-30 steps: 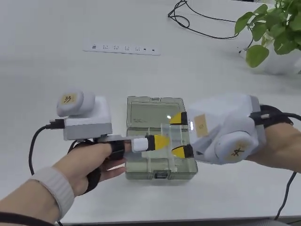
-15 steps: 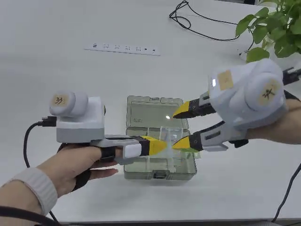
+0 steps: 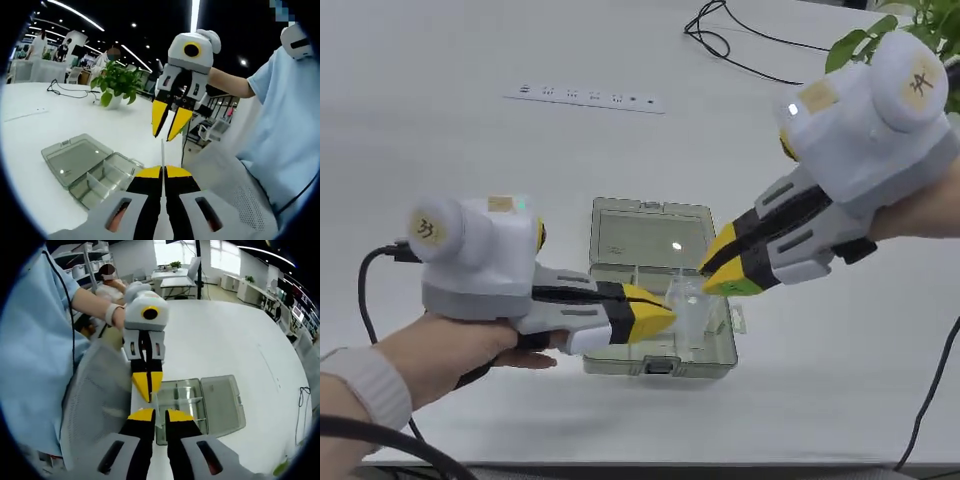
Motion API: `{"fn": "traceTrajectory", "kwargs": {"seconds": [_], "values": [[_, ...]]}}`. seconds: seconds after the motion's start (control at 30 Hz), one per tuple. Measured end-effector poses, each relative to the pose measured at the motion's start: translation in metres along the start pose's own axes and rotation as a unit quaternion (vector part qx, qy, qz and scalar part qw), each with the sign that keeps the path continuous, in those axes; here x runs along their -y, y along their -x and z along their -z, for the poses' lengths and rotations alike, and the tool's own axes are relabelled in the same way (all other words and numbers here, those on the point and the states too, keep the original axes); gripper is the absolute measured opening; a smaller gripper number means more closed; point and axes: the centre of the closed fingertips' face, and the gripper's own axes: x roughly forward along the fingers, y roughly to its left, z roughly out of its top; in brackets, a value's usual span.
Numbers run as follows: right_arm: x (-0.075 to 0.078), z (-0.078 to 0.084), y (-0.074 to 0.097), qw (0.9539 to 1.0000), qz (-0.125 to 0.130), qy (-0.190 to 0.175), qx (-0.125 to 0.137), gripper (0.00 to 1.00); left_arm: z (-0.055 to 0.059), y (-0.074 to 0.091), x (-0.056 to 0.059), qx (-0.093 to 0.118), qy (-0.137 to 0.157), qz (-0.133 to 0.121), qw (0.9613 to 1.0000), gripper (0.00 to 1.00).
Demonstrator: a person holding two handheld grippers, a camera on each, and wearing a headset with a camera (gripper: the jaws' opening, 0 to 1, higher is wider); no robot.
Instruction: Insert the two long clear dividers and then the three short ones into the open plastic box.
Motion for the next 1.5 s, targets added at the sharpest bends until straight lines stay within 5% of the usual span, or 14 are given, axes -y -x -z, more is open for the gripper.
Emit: {"fn": "traceTrajectory", "kwargs": {"seconds": [0.5,0.87,1.27,1.5], "values": [[-0.019,0.006,-0.015,0.9966,-0.050,0.045,-0.049,0.03,0.006,0.001,0.007,-0.013,-0.042,0.016,0.9989,0.00],[-0.019,0.008,-0.021,0.9938,-0.035,0.056,-0.090,0.02,0.015,-0.006,0.004,-0.047,-0.063,0.007,0.9969,0.00],[-0.012,0.009,-0.016,0.9931,-0.022,0.058,-0.099,0.02,0.017,-0.006,-0.007,-0.058,-0.077,-0.020,0.9952,0.00],[0.008,0.018,-0.010,0.9931,0.017,0.047,-0.106,0.02,0.025,-0.002,-0.018,-0.072,-0.088,-0.054,0.9920,0.29]]}}
